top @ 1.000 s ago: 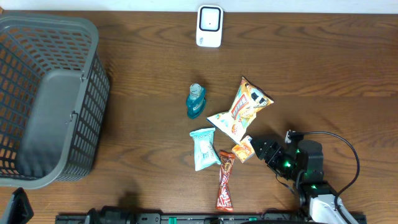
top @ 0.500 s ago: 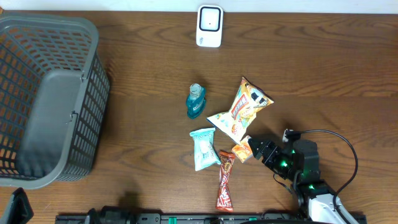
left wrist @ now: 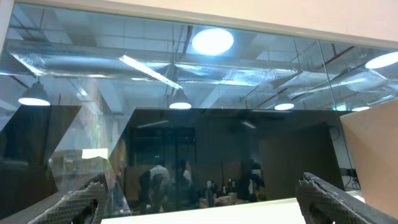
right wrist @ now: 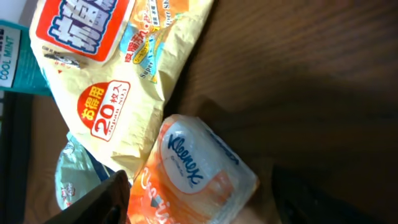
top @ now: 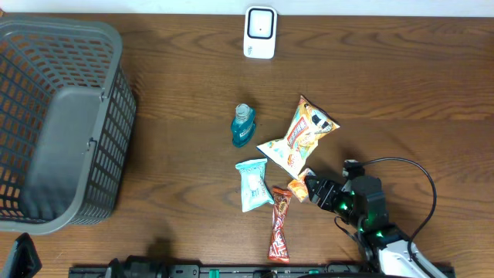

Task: Scan the item barcode

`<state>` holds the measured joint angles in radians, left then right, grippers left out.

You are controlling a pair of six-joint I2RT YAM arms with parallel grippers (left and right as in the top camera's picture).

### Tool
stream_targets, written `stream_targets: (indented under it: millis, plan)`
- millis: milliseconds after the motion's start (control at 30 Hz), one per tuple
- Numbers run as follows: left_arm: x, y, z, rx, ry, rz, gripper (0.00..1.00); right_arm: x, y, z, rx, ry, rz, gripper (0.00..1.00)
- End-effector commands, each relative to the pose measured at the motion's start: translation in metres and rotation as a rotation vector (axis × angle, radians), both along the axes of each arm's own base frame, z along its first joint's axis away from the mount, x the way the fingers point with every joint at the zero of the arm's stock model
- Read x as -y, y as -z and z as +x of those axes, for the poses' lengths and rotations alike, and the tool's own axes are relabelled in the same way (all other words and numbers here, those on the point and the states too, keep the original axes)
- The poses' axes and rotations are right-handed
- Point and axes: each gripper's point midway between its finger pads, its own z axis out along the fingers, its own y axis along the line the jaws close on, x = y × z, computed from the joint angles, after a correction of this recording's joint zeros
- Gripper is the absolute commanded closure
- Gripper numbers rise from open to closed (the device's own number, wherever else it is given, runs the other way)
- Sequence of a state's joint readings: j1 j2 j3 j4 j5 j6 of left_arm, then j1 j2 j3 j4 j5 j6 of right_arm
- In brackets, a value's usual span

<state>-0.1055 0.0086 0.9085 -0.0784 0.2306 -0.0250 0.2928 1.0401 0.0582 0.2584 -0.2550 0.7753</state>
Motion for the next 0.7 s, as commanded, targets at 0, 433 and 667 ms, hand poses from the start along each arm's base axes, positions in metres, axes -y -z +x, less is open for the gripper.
stream_targets:
  millis: [0,433,667]
  plan:
    - [0.000,-0.004,-0.008,0.026,-0.009,0.010,0.04,0.012,0.036,-0.024,-0.089,-0.008,-0.111,0.27]
    - [0.000,-0.004,-0.008,0.026,-0.009,0.010,0.04,0.018,0.050,-0.027,-0.094,-0.050,-0.203,0.70]
    - [0.000,-0.006,-0.010,0.037,-0.009,0.009,0.04,0.007,0.043,-0.021,-0.041,-0.105,-0.172,0.99]
